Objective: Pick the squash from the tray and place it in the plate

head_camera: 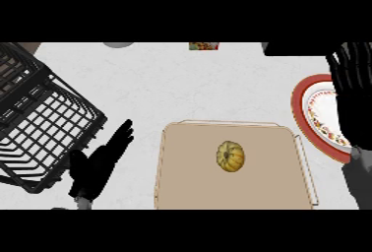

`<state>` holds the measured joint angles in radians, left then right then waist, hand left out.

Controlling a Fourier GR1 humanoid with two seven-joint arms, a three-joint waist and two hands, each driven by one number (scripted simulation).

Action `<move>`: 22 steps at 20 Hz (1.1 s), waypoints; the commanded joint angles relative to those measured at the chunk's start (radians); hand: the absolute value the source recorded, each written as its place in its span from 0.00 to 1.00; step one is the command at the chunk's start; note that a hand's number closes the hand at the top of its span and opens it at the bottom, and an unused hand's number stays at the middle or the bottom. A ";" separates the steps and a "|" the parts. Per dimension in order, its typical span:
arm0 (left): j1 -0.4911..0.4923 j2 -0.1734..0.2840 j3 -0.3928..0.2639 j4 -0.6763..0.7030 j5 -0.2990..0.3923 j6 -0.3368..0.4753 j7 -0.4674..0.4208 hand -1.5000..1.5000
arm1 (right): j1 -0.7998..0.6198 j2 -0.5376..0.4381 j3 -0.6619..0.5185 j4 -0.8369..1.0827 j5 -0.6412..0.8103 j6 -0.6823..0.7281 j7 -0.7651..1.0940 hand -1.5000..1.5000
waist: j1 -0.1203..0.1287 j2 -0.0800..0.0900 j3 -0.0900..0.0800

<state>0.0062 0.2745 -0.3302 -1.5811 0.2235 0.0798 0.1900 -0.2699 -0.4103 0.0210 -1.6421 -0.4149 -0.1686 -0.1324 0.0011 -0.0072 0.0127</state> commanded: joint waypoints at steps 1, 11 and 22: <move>-0.023 0.021 0.053 0.027 0.014 -0.005 0.029 0.50 | -0.074 -0.012 0.098 -0.001 0.166 -0.080 0.053 1.00 | 0.009 0.008 -0.014; 0.043 -0.018 0.093 0.089 0.019 0.084 0.025 0.50 | -0.235 -0.346 0.330 -0.006 0.886 -0.219 0.402 0.00 | 0.028 0.000 -0.022; 0.021 -0.053 0.128 0.164 0.017 0.087 -0.011 0.50 | -0.363 -0.160 0.632 -0.222 1.198 0.213 0.961 0.00 | -0.006 -0.003 -0.017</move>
<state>0.0218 0.2325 -0.2108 -1.4382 0.2451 0.1574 0.1951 -0.5870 -0.5847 0.5806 -1.8102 0.7352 -0.1449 0.6596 0.0037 -0.0064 -0.0044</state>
